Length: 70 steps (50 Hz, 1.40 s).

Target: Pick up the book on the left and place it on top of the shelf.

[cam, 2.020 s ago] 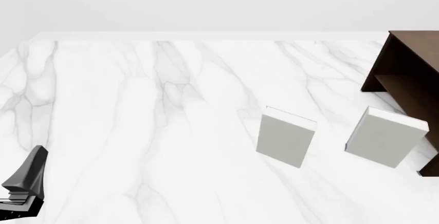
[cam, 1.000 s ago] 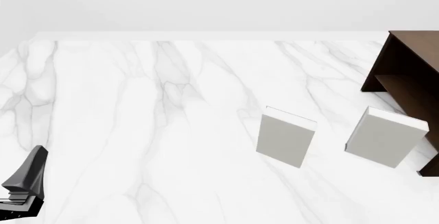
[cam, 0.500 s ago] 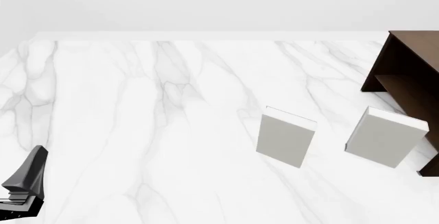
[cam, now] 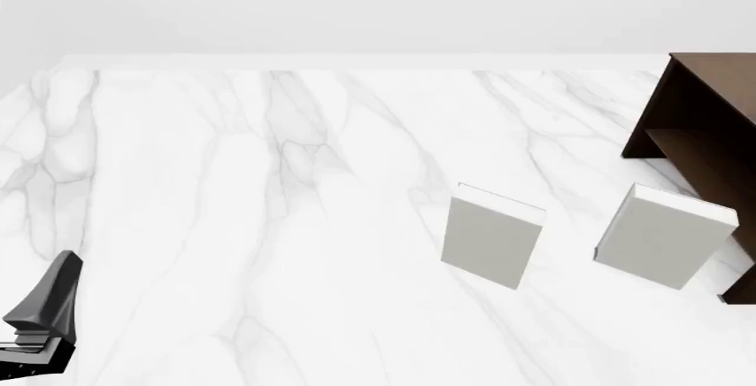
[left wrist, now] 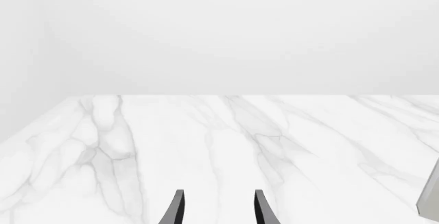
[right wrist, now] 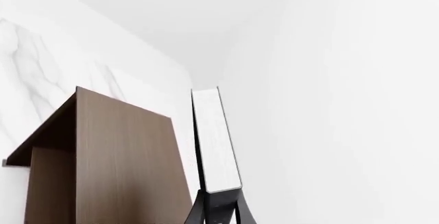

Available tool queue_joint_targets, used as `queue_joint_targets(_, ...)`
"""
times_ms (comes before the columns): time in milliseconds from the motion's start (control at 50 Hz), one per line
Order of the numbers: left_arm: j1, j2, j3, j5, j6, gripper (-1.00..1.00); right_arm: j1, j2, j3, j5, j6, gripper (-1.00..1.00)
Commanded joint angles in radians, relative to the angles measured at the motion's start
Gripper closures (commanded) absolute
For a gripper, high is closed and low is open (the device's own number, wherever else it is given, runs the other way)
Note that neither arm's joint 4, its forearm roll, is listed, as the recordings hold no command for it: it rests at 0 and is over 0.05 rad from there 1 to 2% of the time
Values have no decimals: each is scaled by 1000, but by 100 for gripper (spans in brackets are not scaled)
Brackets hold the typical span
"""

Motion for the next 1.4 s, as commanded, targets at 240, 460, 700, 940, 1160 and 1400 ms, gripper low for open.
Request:
queue_joint_targets(240,0,0,0,0,0,-100,-16,37,-18,-30,0,100)
queue_joint_targets(460,0,0,0,0,0,-100,-29,54,-8,-46,-2,100)
queue_joint_targets(700,0,0,0,0,0,-100,-24,84,-17,-57,-2,100)
queue_joint_targets(940,0,0,0,0,0,-100,-24,107,-16,-67,-10,100)
queue_joint_targets(1160,0,0,0,0,0,-100,-27,113,-8,-70,-5,100)
queue_joint_targets(1400,0,0,0,0,0,-100,-24,140,-2,-79,-5,100)
